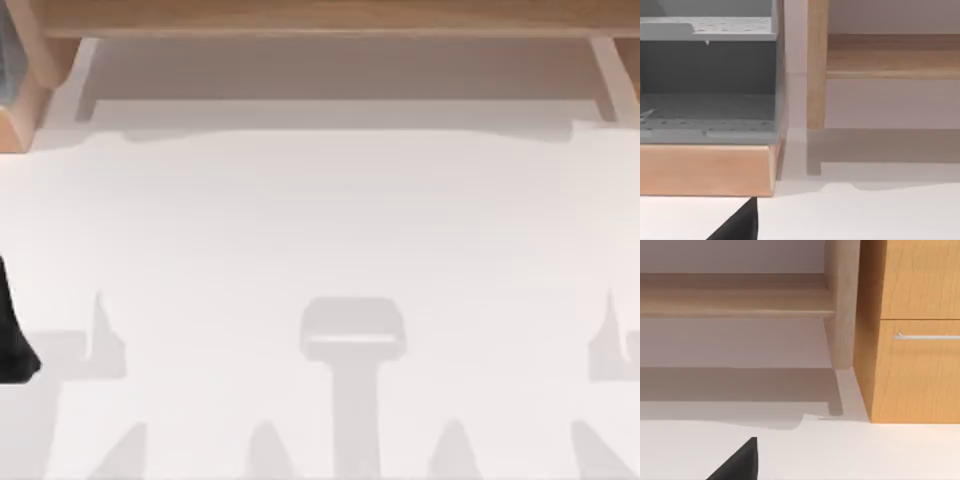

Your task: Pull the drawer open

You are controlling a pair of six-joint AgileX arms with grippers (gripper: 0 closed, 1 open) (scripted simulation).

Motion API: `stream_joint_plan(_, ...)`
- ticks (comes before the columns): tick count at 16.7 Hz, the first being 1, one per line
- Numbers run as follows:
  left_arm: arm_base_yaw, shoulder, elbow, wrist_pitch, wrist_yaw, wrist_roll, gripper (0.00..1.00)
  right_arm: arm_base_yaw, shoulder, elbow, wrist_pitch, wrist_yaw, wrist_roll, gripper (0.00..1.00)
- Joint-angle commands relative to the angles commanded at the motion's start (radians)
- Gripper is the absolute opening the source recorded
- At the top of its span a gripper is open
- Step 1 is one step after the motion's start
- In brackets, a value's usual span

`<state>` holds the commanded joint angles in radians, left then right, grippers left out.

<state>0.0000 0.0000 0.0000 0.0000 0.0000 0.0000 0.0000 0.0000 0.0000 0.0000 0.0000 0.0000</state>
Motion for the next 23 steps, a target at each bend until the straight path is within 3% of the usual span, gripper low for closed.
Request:
stream_joint_plan(6,0.0,0.0,0.0,0.0,0.0,0.0,1.0,-0.067,0.113,0.055,0.092,-0.062,-0.002,1.0)
stream_joint_plan(17,0.0,0.0,0.0,0.0,0.0,0.0,1.0,-0.385,0.845,0.312,0.535,-0.382,0.012,1.0)
stream_joint_plan(23,0.0,0.0,0.0,0.0,0.0,0.0,1.0,-0.431,0.937,0.347,0.596,-0.424,0.014,1.0)
